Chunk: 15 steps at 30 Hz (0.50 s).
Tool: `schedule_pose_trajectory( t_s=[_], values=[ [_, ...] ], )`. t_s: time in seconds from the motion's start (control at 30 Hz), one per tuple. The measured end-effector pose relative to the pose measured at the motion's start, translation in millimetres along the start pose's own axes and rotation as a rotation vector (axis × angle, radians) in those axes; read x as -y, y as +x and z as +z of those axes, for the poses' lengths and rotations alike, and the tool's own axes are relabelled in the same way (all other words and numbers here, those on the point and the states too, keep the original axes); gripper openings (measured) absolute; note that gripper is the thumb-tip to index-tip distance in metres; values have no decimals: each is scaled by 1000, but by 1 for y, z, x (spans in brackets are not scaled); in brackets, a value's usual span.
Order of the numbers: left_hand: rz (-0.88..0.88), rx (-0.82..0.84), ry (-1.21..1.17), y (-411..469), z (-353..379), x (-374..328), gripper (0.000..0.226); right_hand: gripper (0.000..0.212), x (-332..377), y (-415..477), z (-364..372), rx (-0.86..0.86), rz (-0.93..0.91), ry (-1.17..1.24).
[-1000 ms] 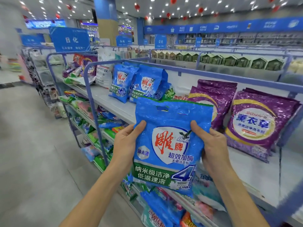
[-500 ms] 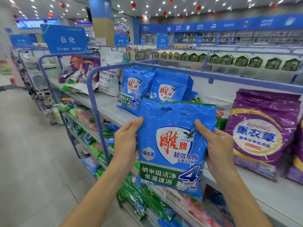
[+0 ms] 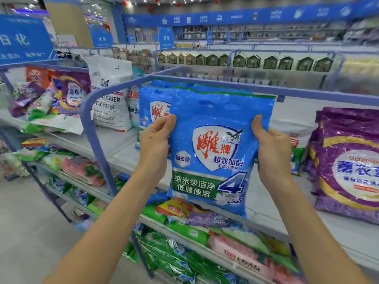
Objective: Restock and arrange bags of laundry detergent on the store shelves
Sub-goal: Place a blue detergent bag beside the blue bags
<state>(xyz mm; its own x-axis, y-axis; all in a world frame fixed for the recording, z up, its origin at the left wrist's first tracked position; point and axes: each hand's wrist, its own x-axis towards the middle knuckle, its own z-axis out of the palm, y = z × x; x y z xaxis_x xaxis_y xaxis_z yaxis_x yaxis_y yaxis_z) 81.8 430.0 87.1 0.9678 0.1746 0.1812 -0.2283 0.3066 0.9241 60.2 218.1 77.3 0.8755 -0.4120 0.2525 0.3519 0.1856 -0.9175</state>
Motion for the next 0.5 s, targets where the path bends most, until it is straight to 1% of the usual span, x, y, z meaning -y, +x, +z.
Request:
schedule_pose_trajectory(
  t_s=[0.07,0.2,0.23,0.3,0.33,0.4,0.43,0.5],
  values=[
    [-10,10,-3,22,2,9,19,47,-4,14,5,-20,-18,-19],
    [-2,59,-19,62,10,21,16,60,-9,44,13,-20,-38,-37],
    [7,67,-14,70,13,24,16,59,-13,52,14,-32,-25,-44],
    [32,85,6,86,17,30,18,46,-21,64,16,-76,4,-50],
    [41,91,13,93,18,35,19,43,-26,67,18,-91,18,-51],
    [41,100,19,106,16,48,22,52,-39,72,21,-101,51,-56],
    [30,101,26,112,15,54,23,53,-44,75,22,-92,58,-69],
    [-9,98,42,125,14,64,25,43,-48,82,25,-85,55,-98]
  ],
)
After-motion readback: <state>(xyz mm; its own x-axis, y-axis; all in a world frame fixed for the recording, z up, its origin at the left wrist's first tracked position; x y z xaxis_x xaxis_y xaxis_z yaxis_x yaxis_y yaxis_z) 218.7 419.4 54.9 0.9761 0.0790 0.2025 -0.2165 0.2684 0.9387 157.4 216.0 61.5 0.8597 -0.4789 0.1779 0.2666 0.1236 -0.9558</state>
